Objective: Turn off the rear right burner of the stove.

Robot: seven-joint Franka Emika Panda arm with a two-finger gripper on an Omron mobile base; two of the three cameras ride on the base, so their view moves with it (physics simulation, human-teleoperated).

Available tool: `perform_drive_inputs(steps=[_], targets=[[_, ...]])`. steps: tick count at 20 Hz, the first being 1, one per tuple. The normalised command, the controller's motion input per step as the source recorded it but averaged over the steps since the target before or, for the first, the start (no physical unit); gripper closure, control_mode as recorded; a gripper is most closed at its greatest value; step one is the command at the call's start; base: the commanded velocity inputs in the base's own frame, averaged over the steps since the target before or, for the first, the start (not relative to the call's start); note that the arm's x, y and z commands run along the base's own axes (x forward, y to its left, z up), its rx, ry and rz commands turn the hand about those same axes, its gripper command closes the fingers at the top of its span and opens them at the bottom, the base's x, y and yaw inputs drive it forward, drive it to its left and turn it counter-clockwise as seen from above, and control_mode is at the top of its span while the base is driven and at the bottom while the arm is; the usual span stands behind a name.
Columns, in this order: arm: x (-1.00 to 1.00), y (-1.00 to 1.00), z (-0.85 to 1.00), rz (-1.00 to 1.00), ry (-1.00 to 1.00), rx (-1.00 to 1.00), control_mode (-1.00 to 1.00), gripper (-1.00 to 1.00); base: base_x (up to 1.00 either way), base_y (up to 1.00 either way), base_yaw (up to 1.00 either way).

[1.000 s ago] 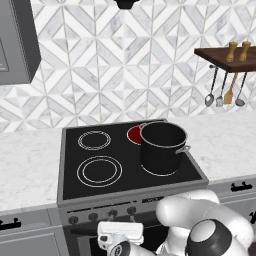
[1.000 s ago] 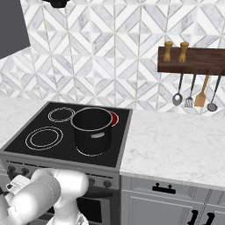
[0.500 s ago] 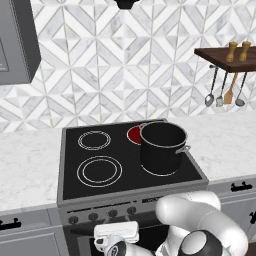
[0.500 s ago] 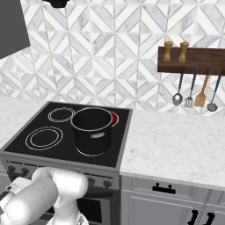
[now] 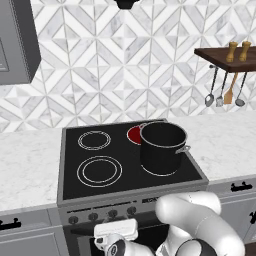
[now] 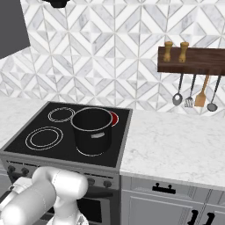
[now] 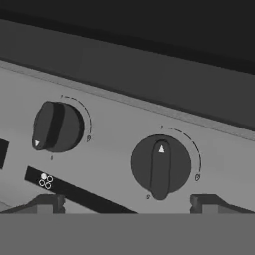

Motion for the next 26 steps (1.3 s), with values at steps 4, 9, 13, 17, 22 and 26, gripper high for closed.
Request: perform_drive_inputs(steps=[4,9,13,17,22,26], targets=[[0.1,0.0,-0.08,0.03,0.05,-0.03,-1.0,-1.0,0.0,0.0,0.0],[0.08,0.0,-0.07,0.03,0.06,-0.01,-1.0,-1.0,0.0,0.0,0.0],[0.16,0.01,-0.03,0.01,0.06,0.0,-1.0,-1.0,0.0,0.0,0.0],[0.18,0.0,-0.07,0.0,0.01,0.0,-1.0,-1.0,0.0,0.0,0.0],[0.02,0.0,-0.06,0.0,0.0,0.0,-1.0,-1.0,0.0,0.0,0.0],[-0.05,0.03,-0.26,0.02,0.0,-0.06,-1.0,-1.0,0.0,0.0,0.0]])
